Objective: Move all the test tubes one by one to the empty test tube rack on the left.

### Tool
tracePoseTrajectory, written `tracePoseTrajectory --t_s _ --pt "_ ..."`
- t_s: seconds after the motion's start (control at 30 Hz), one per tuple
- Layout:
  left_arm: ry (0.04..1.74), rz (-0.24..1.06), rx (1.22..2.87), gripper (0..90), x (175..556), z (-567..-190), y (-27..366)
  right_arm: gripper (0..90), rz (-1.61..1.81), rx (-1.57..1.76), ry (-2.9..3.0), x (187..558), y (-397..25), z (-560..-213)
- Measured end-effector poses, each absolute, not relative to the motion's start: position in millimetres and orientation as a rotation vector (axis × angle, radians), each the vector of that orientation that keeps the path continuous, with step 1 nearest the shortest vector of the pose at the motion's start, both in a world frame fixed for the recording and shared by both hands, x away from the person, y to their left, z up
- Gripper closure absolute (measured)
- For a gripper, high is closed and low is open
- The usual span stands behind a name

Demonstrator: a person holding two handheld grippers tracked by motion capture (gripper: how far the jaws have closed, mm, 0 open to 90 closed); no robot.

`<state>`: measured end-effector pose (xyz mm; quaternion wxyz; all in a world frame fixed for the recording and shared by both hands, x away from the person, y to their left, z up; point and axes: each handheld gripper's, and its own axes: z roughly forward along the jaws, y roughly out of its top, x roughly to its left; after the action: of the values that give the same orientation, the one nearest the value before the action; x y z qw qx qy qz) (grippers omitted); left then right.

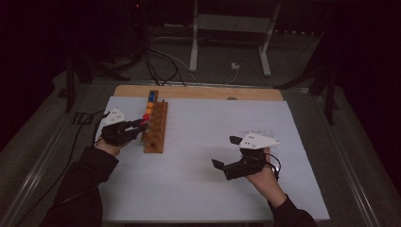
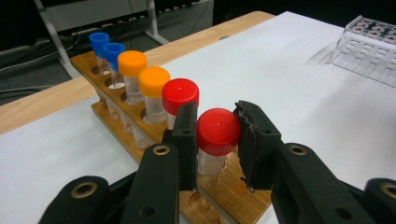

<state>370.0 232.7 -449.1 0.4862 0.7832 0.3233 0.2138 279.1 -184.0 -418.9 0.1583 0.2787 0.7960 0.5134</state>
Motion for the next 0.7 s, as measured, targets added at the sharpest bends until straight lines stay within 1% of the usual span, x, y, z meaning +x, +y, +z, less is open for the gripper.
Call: tracePoseTrajectory --t_s 0.27,0.3,0.33,0.4,0.47,0.53,0.57,0.63,0.7 --pt "0.783 0.526 1.996 71.4 373 -441 222 0.0 1.468 0.799 2.277 279 -184 -419" --pt "0.771 0.512 1.991 70.8 372 -441 222 0.0 1.47 0.801 2.278 279 -184 -419" --pt "0.76 0.499 1.984 68.1 371 -441 223 0.0 1.47 0.802 2.276 279 -185 -419" --pt "0.74 0.507 1.951 44.5 364 -440 224 0.0 1.47 0.8 2.274 279 -185 -419" --pt "0.731 0.503 1.912 26.0 356 -438 226 0.0 1.473 0.799 2.27 279 -186 -418" --pt "0.715 0.473 1.865 16.3 347 -439 229 0.0 1.476 0.799 2.267 278 -187 -418" --pt "0.692 0.446 1.845 14.3 341 -441 232 0.0 1.477 0.8 2.265 278 -187 -417" --pt "0.652 0.403 1.817 2.6 331 -445 235 0.0 1.474 0.795 2.26 278 -188 -417" --pt "0.636 0.396 1.795 1.5 318 -453 238 0.0 1.468 0.795 2.256 277 -188 -418"
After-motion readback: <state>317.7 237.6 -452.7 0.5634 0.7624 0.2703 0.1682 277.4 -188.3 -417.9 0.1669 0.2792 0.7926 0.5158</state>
